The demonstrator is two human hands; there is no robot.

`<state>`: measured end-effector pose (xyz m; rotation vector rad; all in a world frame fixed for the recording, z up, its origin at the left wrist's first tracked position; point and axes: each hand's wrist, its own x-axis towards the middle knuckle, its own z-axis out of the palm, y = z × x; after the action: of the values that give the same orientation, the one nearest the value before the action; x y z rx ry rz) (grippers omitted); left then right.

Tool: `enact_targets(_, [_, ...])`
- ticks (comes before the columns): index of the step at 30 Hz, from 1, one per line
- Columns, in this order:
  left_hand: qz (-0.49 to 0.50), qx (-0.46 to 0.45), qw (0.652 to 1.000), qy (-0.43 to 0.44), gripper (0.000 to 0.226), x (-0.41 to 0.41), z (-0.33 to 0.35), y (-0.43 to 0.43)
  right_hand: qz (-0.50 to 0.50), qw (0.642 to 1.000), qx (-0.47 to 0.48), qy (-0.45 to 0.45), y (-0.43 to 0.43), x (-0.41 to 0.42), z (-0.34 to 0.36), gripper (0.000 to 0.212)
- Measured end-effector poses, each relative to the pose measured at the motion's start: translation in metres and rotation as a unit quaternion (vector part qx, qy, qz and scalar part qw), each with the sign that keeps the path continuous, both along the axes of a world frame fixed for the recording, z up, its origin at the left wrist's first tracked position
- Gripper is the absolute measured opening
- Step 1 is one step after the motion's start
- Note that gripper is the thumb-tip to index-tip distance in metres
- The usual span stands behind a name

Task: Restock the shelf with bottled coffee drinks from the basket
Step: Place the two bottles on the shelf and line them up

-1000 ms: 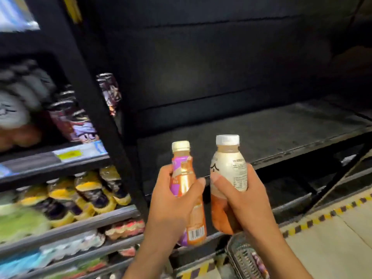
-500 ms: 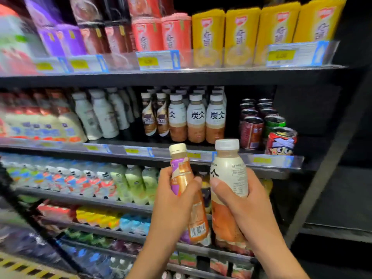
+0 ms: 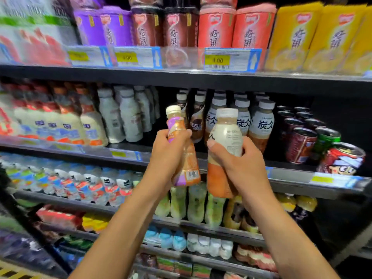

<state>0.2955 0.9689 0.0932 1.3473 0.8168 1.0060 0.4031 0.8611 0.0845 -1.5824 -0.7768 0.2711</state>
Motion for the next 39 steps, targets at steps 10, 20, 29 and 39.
enact_targets(10, [-0.074, -0.032, 0.997, 0.0, 0.037, 0.037, 0.021, 0.062, -0.052, 0.996, -0.036, 0.058, 0.063, 0.032, 0.018, 0.065])
enact_targets(20, [-0.004, 0.054, 0.992, 0.116, 0.017, 0.046, -0.008, 0.107, -0.081, 0.993, -0.02, 0.088, 0.09, 0.047, 0.02, 0.057])
enact_targets(29, [-0.008, 0.123, 0.986, 0.11, 0.061, 0.053, -0.023, 0.125, -0.107, 0.989, -0.098, -0.012, 0.094, 0.041, -0.002, 0.046])
enact_targets(39, [0.008, 0.14, 0.984, 0.11, 0.057, 0.054, -0.03, 0.132, -0.113, 0.989, -0.09, -0.037, 0.092, 0.039, -0.002, 0.037])
